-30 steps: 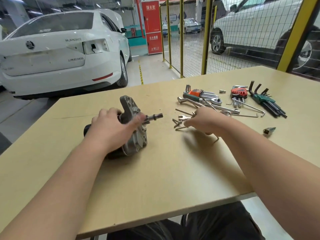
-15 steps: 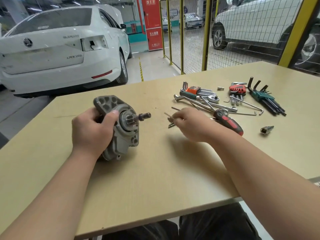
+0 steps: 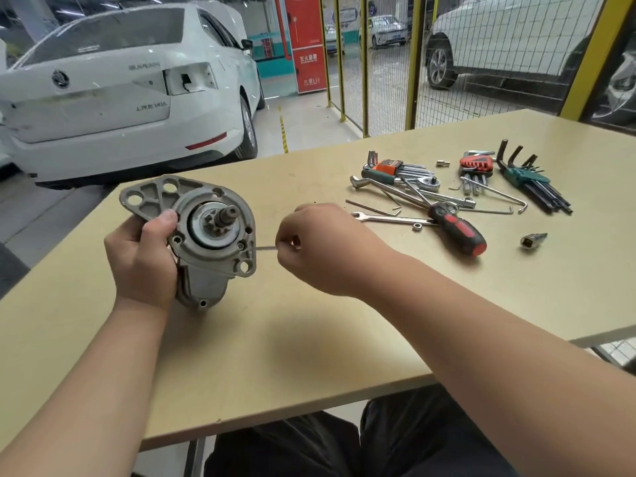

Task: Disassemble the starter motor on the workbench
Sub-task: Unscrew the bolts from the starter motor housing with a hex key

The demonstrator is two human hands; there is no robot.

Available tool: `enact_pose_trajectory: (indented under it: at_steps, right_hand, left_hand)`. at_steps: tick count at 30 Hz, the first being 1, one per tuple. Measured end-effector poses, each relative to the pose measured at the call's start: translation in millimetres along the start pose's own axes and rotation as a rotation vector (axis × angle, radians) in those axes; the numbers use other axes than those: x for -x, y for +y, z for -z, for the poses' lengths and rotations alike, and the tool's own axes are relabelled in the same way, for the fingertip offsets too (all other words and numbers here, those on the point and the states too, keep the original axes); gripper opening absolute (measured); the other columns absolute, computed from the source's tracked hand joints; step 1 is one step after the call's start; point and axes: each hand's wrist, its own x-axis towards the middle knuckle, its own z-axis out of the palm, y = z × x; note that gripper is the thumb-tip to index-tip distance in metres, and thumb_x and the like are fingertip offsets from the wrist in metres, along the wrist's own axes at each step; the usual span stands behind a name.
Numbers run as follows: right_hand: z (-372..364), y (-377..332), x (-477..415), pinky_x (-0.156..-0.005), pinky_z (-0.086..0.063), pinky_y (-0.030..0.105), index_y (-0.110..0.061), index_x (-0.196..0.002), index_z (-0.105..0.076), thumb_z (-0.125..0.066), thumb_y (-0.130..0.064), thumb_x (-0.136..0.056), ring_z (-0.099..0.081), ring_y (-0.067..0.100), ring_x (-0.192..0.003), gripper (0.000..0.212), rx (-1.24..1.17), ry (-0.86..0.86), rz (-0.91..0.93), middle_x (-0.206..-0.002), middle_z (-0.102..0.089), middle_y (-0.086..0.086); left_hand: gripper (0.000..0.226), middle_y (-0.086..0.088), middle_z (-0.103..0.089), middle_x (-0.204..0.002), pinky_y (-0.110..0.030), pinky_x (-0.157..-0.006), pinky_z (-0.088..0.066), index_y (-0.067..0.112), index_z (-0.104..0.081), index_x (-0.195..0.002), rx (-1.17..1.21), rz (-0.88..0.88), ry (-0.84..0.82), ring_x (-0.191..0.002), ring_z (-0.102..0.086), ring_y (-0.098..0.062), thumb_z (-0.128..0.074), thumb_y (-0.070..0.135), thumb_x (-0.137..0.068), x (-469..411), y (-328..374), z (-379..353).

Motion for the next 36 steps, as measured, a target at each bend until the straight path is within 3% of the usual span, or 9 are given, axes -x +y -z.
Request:
enact_pose_trajectory:
  at_steps: [6, 10, 14, 16, 20, 23, 28, 32, 36]
  right_hand:
    - [0, -11, -10, -0.054, -0.041, 0.027, -0.01, -0.081, -0.067, -0.047, -0.016, -0.087, -0.05, 0.02, -0.069, 0.022, 0.052, -0.046, -0.04, -0.083, -0.055, 0.005]
    - [0, -22, -16, -0.044, -0.023, 0.024, -0.018, -0.06, -0.04, -0.05, -0.008, -0.085, -0.039, 0.013, -0.059, 0.028, 0.167, -0.083, -0.095, -0.071, -0.04, 0.0]
    - [2, -29, -18, -0.042, -0.027, 0.023, -0.014, -0.067, -0.043, -0.053, -0.011, -0.084, -0.042, 0.014, -0.054, 0.02, 0.11, -0.109, -0.165, -0.07, -0.044, 0.002]
    - [7, -28, -18, -0.039, -0.035, 0.02, -0.014, -0.082, -0.05, -0.05, -0.012, -0.084, -0.052, 0.014, -0.053, 0.003, -0.186, -0.057, -0.267, -0.072, -0.053, 0.002]
    - [8, -25, -12, -0.055, -0.056, 0.027, -0.005, -0.083, -0.052, -0.043, 0.001, -0.086, -0.051, 0.008, -0.038, 0.011, -1.125, 0.002, -0.493, -0.069, -0.05, 0.007]
    - [1, -27, -11, -0.062, -0.056, 0.034, 0.001, -0.084, -0.051, -0.042, 0.005, -0.086, -0.046, 0.012, -0.047, 0.01, -1.448, 0.065, -0.488, -0.079, -0.045, 0.013]
    - [-9, -33, -15, -0.079, -0.054, 0.047, -0.004, -0.079, -0.049, -0.042, 0.002, -0.086, -0.046, 0.013, -0.049, 0.012, -1.372, 0.04, -0.362, -0.07, -0.044, 0.011]
    - [-6, -31, -30, -0.079, -0.057, 0.04, -0.009, -0.089, -0.052, -0.054, -0.005, -0.078, -0.053, 0.011, -0.059, 0.012, -1.34, -0.095, -0.174, -0.082, -0.051, 0.008]
    - [-19, -22, -37, -0.083, -0.054, 0.052, -0.014, -0.088, -0.062, -0.056, -0.006, -0.091, -0.063, 0.019, -0.069, 0.01, -0.935, 0.095, -0.015, -0.076, -0.062, 0.004]
  left_hand:
    - [0.023, 0.02, -0.05, -0.048, -0.017, -0.054, -0.038, 0.031, -0.063, -0.052, -0.021, -0.001, -0.007, -0.053, -0.045, 0.001, -0.057, 0.037, -0.073, 3, 1, -4]
    - [0.022, 0.022, -0.053, -0.048, -0.013, -0.055, -0.038, 0.035, -0.066, -0.055, -0.057, -0.034, -0.021, -0.053, -0.046, 0.006, -0.057, 0.034, -0.075, 5, 3, -8]
    - [0.034, 0.022, -0.047, -0.043, -0.008, -0.05, -0.032, 0.038, -0.062, -0.052, -0.13, -0.095, -0.03, -0.046, -0.043, 0.006, -0.055, 0.023, -0.082, 9, 3, -11]
    - [0.03, 0.022, -0.048, -0.043, -0.009, -0.05, -0.033, 0.039, -0.062, -0.053, -0.125, -0.101, -0.021, -0.047, -0.043, 0.006, -0.056, 0.027, -0.08, 11, 4, -11]
    - [0.027, 0.021, -0.05, -0.044, -0.01, -0.05, -0.034, 0.038, -0.063, -0.054, -0.101, -0.084, -0.025, -0.048, -0.044, 0.005, -0.056, 0.029, -0.079, 11, 3, -10]
    - [0.024, 0.022, -0.051, -0.045, -0.01, -0.051, -0.036, 0.037, -0.065, -0.055, -0.069, -0.069, -0.027, -0.049, -0.045, 0.006, -0.056, 0.032, -0.077, 9, 4, -9]
    - [0.026, 0.02, -0.049, -0.048, -0.02, -0.055, -0.037, 0.029, -0.06, -0.05, 0.019, 0.012, 0.06, -0.054, -0.045, 0.0, -0.057, 0.035, -0.075, -7, -1, 2]
    - [0.03, 0.02, -0.05, -0.049, -0.018, -0.055, -0.039, 0.027, -0.061, -0.05, 0.054, 0.017, 0.031, -0.053, -0.047, -0.001, -0.056, 0.025, -0.08, -12, -6, 4]
    - [0.024, 0.018, -0.054, -0.053, -0.022, -0.059, -0.041, 0.025, -0.063, -0.053, 0.089, 0.038, 0.068, -0.058, -0.05, -0.005, -0.058, 0.032, -0.075, -18, -8, 5]
